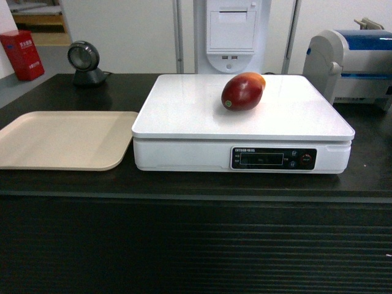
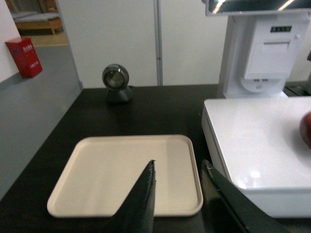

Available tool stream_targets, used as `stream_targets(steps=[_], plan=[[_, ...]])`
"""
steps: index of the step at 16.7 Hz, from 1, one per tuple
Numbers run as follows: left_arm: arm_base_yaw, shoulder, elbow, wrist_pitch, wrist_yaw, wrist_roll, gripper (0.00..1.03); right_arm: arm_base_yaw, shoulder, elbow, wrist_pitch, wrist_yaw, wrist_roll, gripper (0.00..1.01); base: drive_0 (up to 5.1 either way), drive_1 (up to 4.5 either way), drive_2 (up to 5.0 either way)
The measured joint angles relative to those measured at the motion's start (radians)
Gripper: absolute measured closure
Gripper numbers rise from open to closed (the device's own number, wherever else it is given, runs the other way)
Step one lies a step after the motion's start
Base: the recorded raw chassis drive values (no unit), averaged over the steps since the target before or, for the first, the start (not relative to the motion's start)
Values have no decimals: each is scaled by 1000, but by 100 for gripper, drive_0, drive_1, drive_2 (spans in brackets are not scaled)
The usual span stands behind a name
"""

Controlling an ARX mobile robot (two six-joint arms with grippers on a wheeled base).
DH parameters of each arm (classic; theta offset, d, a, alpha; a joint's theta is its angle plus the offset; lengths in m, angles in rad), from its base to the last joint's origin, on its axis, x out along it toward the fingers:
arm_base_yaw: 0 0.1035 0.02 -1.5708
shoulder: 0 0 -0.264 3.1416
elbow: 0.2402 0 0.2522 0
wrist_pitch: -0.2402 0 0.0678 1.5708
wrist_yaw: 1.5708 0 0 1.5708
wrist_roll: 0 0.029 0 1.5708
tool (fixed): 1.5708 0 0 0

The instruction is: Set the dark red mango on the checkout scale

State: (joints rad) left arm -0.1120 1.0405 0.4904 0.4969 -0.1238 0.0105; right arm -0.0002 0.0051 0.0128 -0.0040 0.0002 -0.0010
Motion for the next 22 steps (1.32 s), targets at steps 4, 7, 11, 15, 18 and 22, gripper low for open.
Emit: stream_targets(steps=[4, 7, 11, 15, 18, 22], plan=[[119, -298, -192, -16, 113, -10, 101, 0, 0, 0, 0, 0, 0, 3, 0, 0, 0], [109, -358, -302, -27, 124, -10, 101, 0, 0, 0, 0, 0, 0, 3, 0, 0, 0], [109, -480, -376, -58, 124, -10, 101, 0, 0, 0, 0, 0, 0, 3, 0, 0, 0], [109, -596, -426, -118, 124, -10, 101, 0, 0, 0, 0, 0, 0, 3, 0, 0, 0], [109, -677, -449, -177, 124, -10, 101, 0, 0, 0, 0, 0, 0, 3, 0, 0, 0], [109, -742, -481, -201, 124, -10, 101, 0, 0, 0, 0, 0, 0, 3, 0, 0, 0]])
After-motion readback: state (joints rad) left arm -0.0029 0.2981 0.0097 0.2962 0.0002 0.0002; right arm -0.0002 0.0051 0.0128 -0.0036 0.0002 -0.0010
